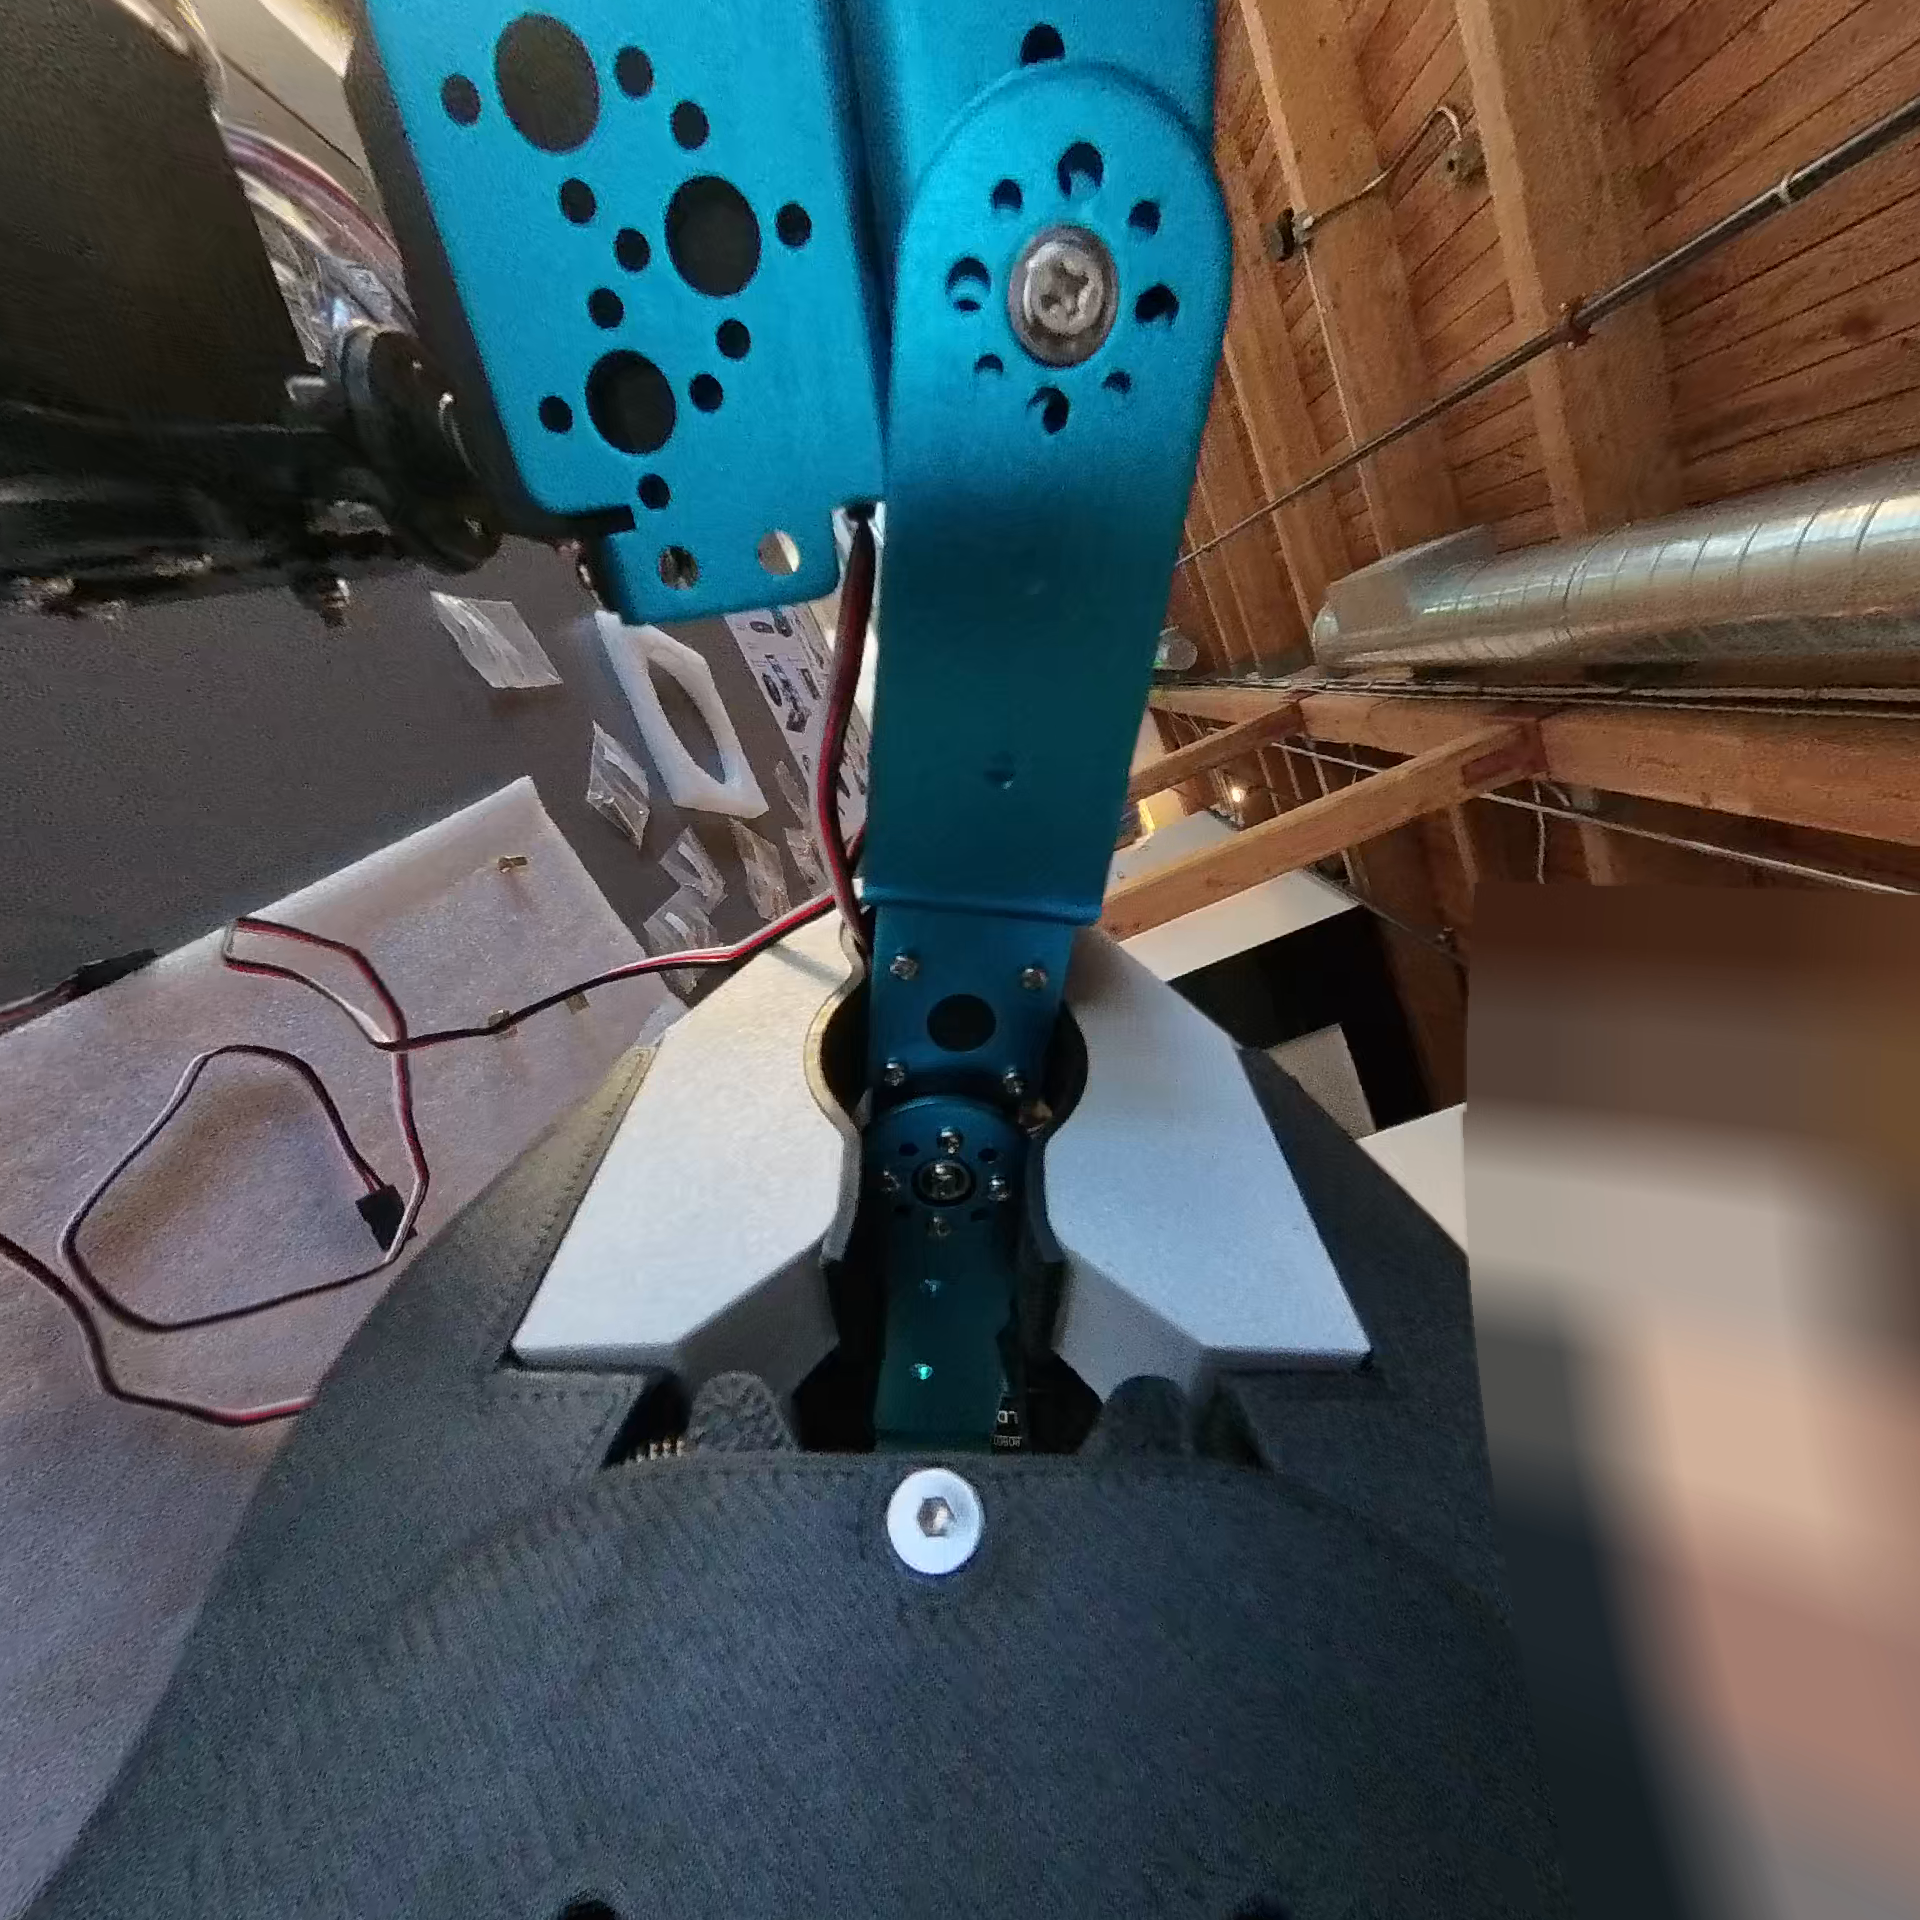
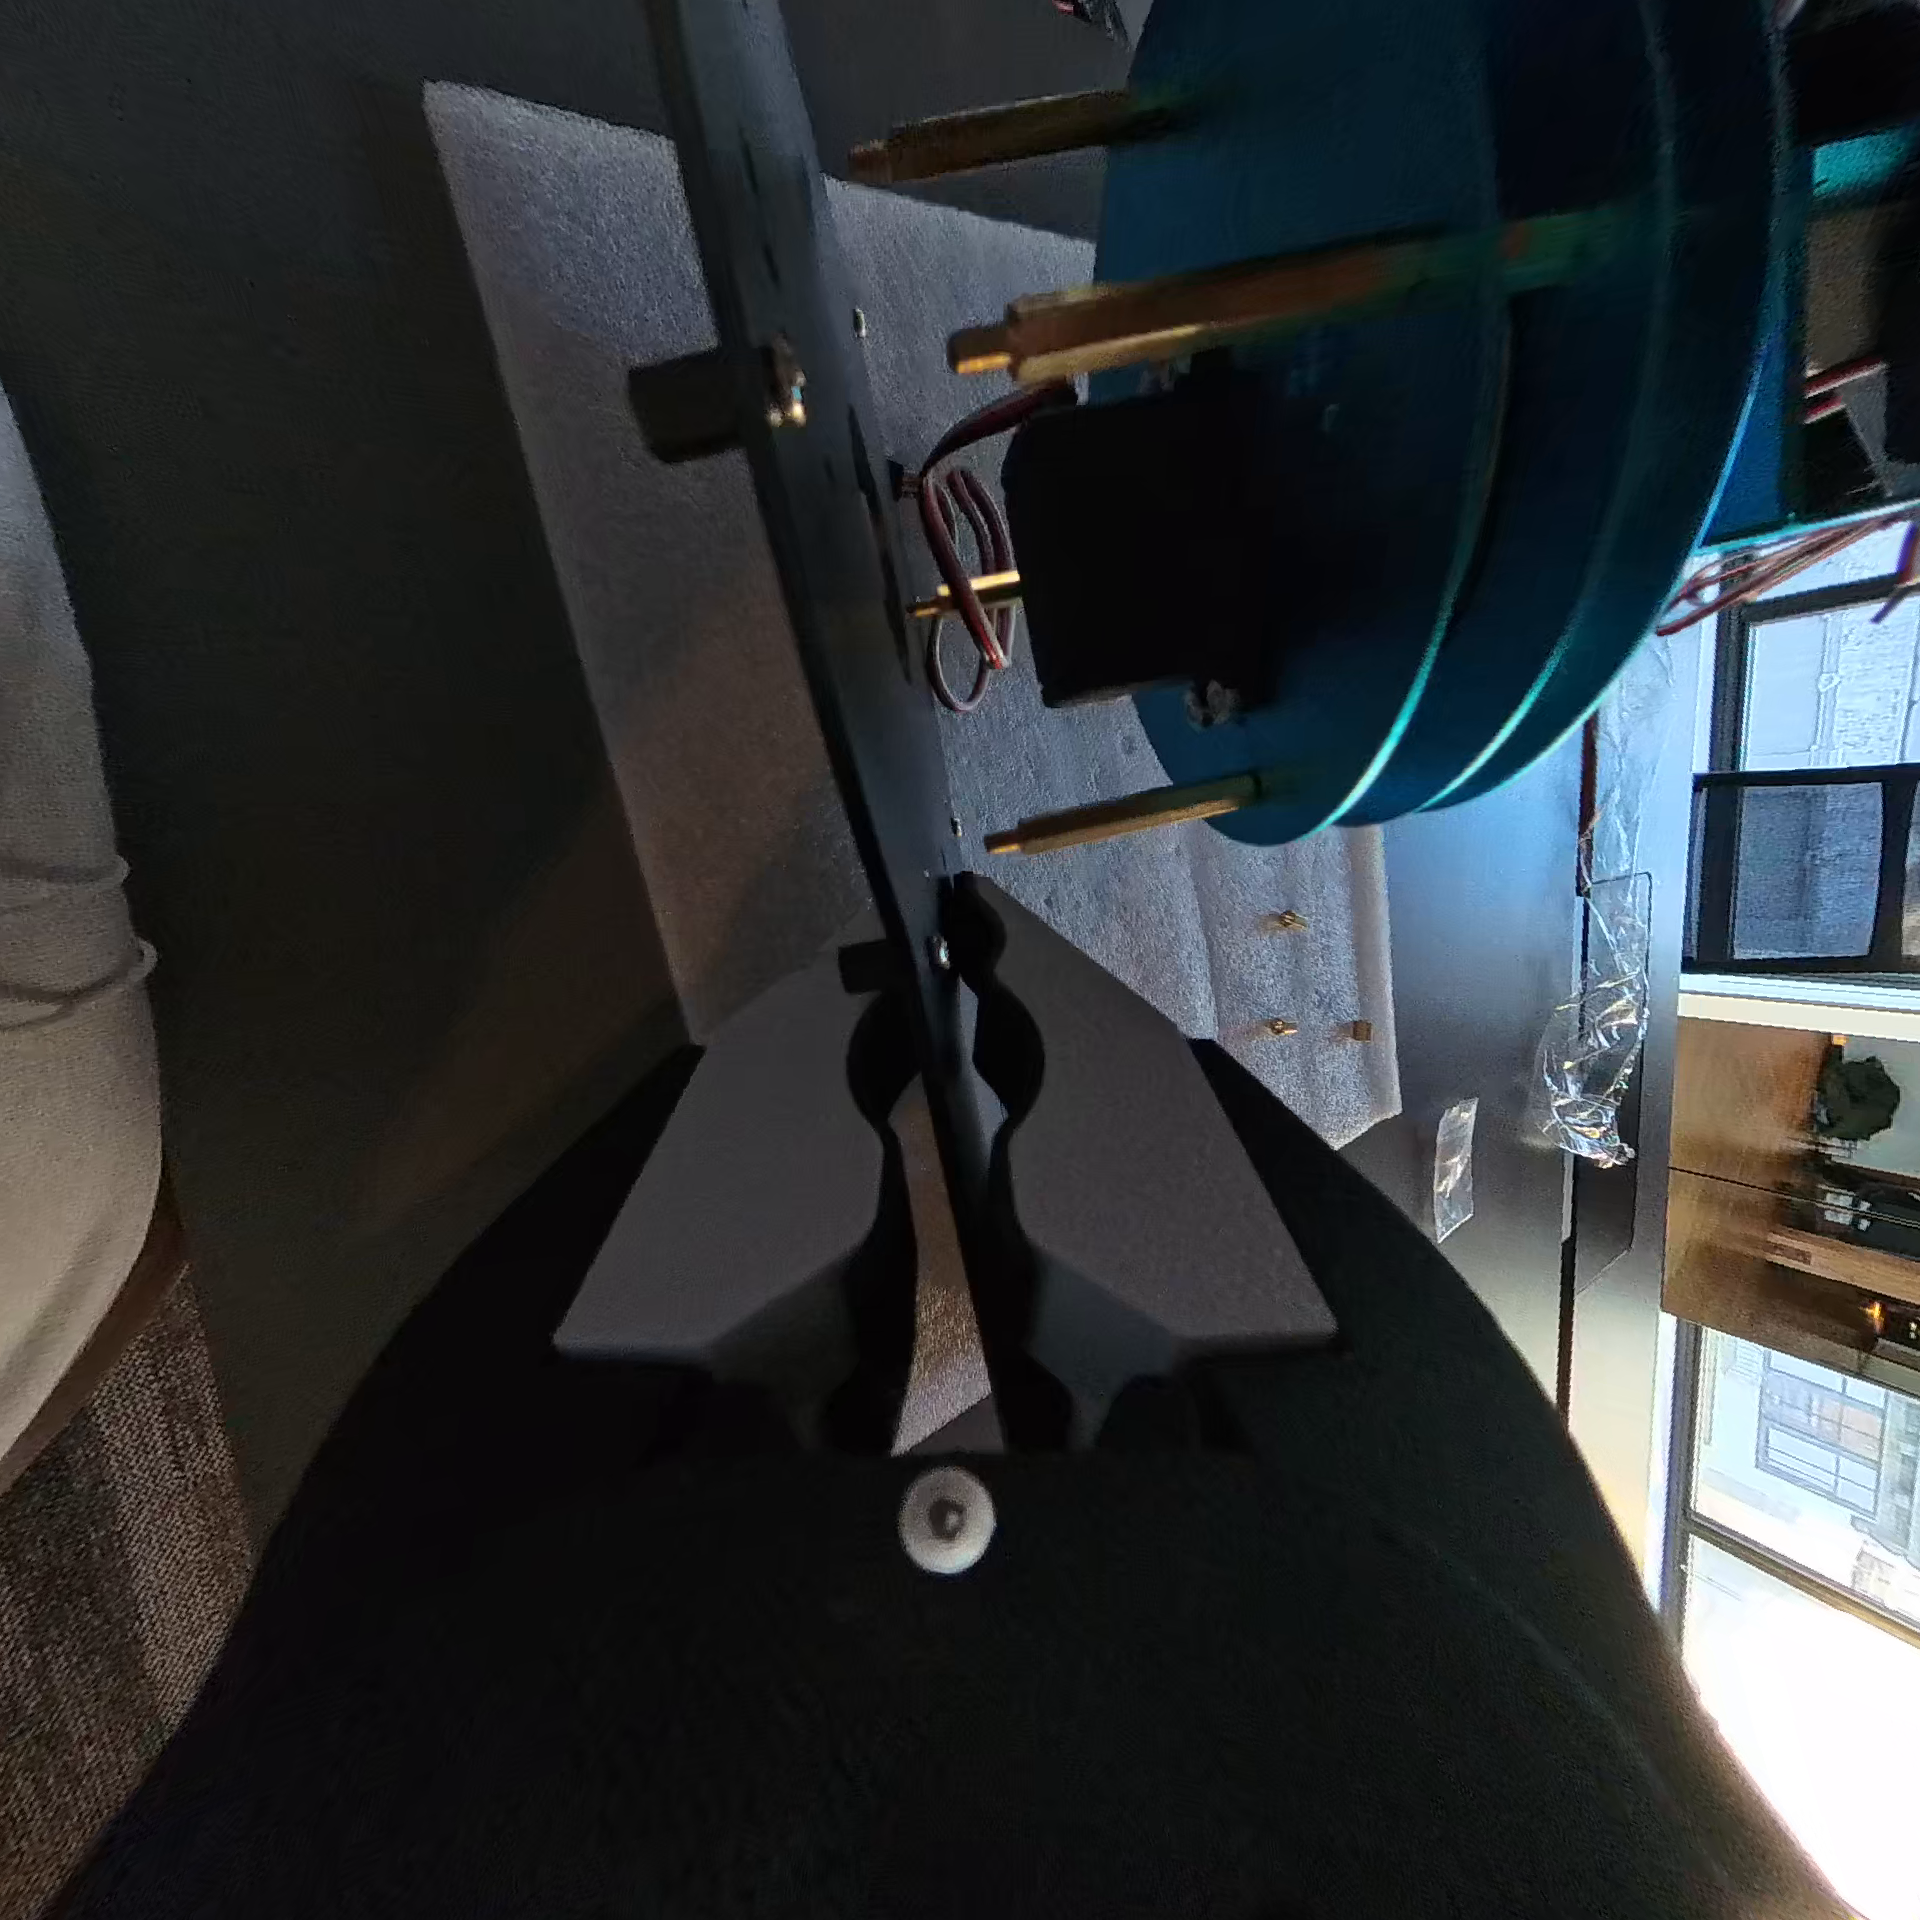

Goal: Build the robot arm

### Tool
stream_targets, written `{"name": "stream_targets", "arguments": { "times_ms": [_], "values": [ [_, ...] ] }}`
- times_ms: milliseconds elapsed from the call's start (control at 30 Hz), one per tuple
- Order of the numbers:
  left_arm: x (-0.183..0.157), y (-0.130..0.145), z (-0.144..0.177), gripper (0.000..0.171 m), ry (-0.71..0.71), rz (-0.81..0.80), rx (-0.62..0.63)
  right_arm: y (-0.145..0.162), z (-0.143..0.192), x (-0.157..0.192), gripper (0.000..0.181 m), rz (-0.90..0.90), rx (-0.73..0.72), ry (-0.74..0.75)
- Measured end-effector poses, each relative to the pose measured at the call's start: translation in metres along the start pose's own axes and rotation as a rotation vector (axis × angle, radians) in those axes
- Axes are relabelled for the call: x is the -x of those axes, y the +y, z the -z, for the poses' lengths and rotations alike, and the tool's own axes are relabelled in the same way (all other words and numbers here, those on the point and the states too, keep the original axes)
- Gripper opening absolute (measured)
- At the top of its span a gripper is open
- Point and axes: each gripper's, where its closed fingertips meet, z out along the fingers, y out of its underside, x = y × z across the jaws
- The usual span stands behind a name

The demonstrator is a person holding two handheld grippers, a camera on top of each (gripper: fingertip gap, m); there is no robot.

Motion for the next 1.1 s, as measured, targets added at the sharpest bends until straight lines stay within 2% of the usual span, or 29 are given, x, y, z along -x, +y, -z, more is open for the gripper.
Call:
{"name": "stream_targets", "arguments": {
  "times_ms": [467, 1100],
  "values": [
    [0.002, 0.003, 0.006, 0.022, -0.008, -0.009, -0.013, 0.001, -0.001, -0.002, 0.001, 0.019, 0.01, 0.0],
    [-0.019, 0.006, 0.008, 0.021, 0.059, -0.099, -0.005, 0.001, -0.001, -0.003, 0.002, -0.007, 0.0, -0.024]
  ]
}}
